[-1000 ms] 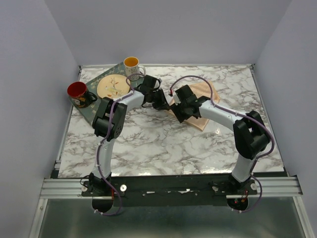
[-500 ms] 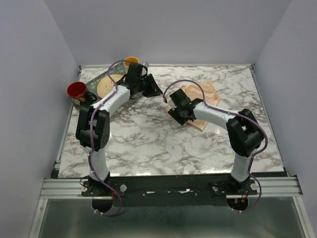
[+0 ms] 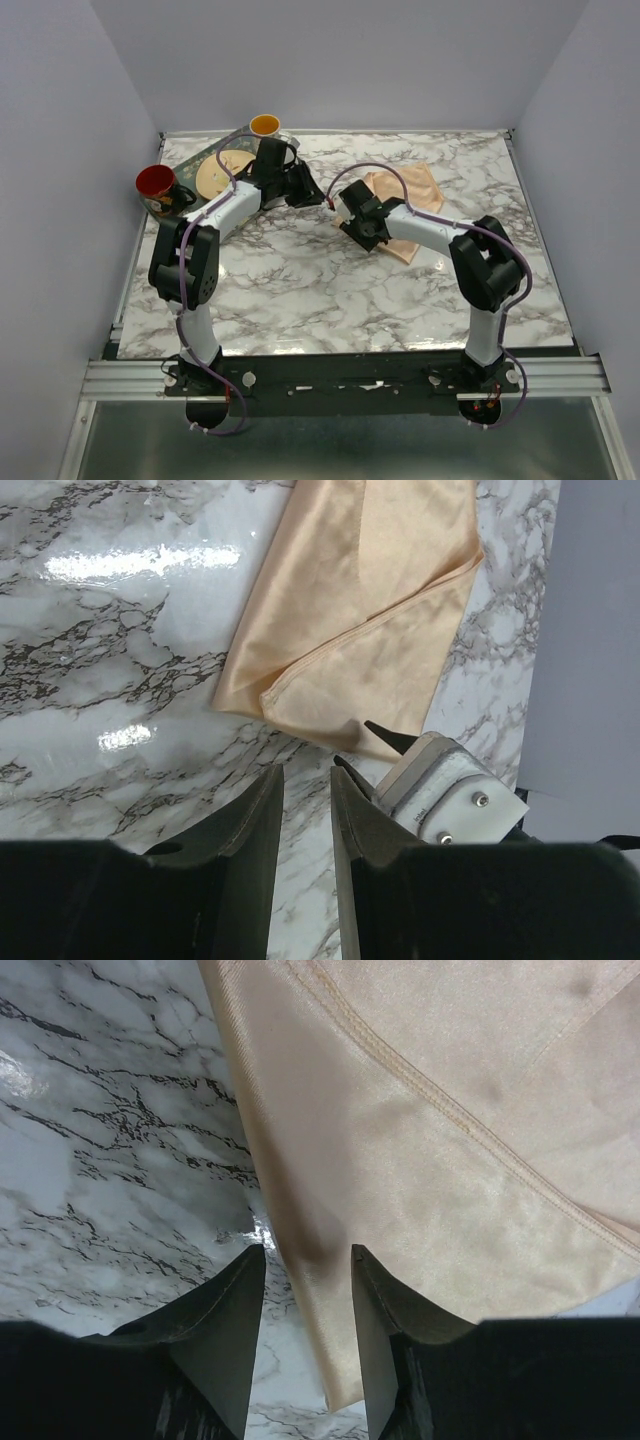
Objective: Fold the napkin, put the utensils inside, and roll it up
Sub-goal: Roll the napkin with the utensil
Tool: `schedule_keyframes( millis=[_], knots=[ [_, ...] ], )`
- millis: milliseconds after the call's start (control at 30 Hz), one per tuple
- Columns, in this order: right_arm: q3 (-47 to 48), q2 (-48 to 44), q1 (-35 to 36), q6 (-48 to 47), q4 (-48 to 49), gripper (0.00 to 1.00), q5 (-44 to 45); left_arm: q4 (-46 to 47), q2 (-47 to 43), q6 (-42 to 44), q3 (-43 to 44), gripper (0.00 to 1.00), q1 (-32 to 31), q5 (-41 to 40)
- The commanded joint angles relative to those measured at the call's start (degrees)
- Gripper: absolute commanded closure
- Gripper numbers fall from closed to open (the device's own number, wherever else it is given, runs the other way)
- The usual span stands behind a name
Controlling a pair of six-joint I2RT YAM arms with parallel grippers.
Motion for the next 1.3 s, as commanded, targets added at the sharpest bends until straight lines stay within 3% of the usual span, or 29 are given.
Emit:
schedule_keyframes(
  millis=[0, 1267],
  knots=[
    [1.09, 1.45, 0.41, -0.98, -0.98, 0.53, -1.58, 2.13, -3.29, -0.81, -0.55, 0.66, 0.47, 1.3],
    [2.32, 6.11, -4.51, -1.43, -1.59, 0.54, -10.46, 3.28, -3.29, -0.99, -2.14, 0.65, 2.58, 3.32]
  ],
)
